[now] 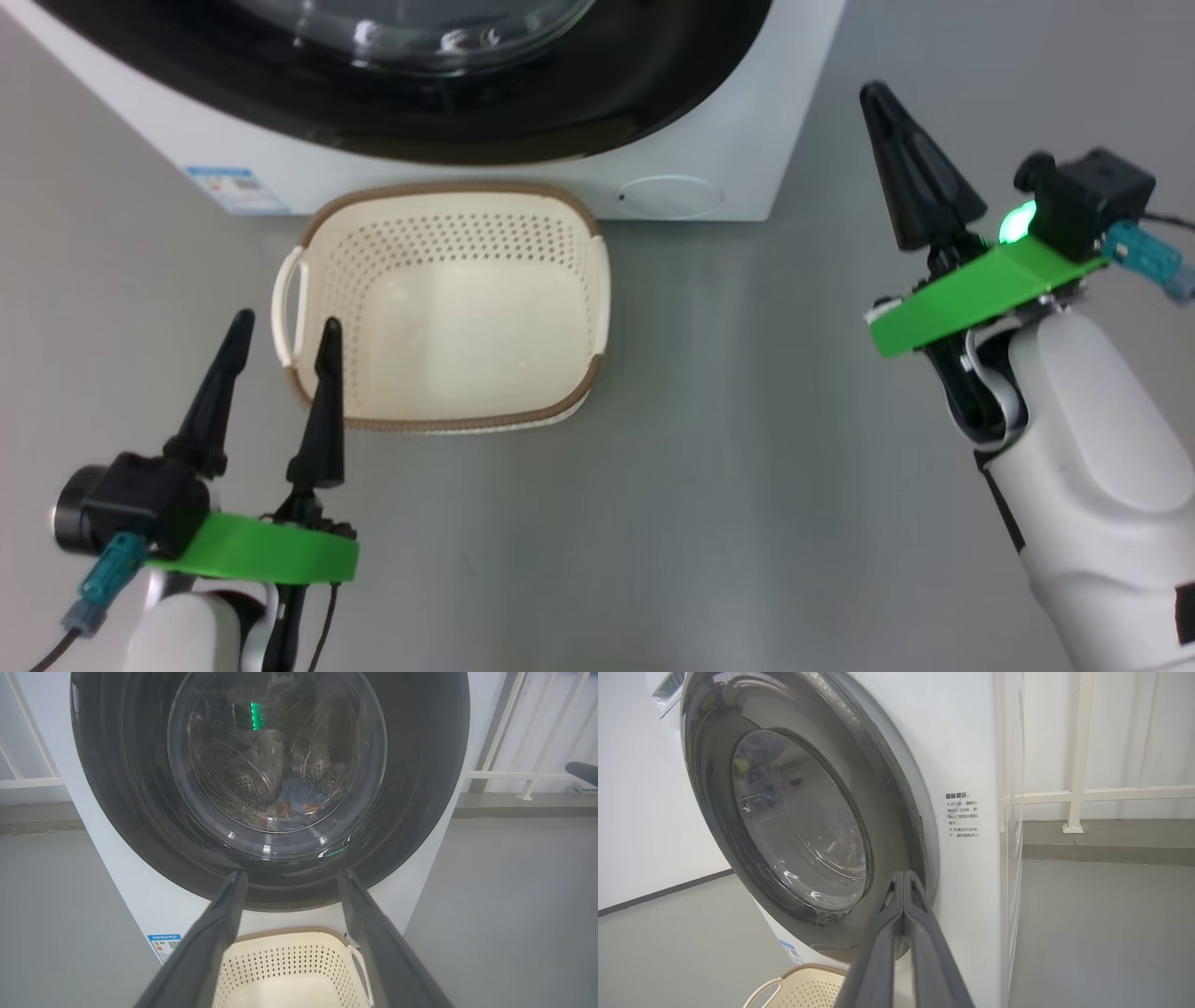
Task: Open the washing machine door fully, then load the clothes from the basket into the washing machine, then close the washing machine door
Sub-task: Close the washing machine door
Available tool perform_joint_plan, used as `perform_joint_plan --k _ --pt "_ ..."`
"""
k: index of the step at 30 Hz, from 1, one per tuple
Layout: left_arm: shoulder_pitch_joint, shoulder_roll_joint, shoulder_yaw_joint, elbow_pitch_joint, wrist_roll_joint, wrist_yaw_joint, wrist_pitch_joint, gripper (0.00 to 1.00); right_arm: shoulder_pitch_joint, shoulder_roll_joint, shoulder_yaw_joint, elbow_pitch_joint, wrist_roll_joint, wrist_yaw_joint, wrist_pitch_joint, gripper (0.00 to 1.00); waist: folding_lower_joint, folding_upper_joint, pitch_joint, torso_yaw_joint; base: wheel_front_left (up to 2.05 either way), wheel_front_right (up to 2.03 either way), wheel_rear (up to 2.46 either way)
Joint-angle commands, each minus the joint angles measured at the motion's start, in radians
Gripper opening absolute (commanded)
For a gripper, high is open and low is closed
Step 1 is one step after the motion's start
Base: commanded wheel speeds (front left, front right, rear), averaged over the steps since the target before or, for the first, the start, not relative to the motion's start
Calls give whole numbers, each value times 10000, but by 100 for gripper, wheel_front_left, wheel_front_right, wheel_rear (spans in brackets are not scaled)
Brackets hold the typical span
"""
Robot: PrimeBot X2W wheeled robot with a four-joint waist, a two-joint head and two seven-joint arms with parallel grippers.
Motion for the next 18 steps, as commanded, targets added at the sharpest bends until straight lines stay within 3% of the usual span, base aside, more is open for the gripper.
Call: perform_joint_plan --k 1,2,4,18 --pt "167 302 446 -179 149 -15 -63 100 486 150 0 -416 -50 -59 -45 35 0 0 -461 -452 0 0 0" --pt "223 309 487 -172 159 -15 -63 100 641 132 -10 -484 -133 -59 -45 49 0 0 -539 -521 0 0 0" --pt "348 318 575 -168 182 -15 -63 100 968 189 -156 -624 -168 -59 -46 100 0 0 -713 -674 0 0 0" --pt "1303 220 1267 -157 451 -12 -63 100 3502 342 -955 -1389 -419 -59 -46 100 0 0 -1974 -1564 0 0 0"
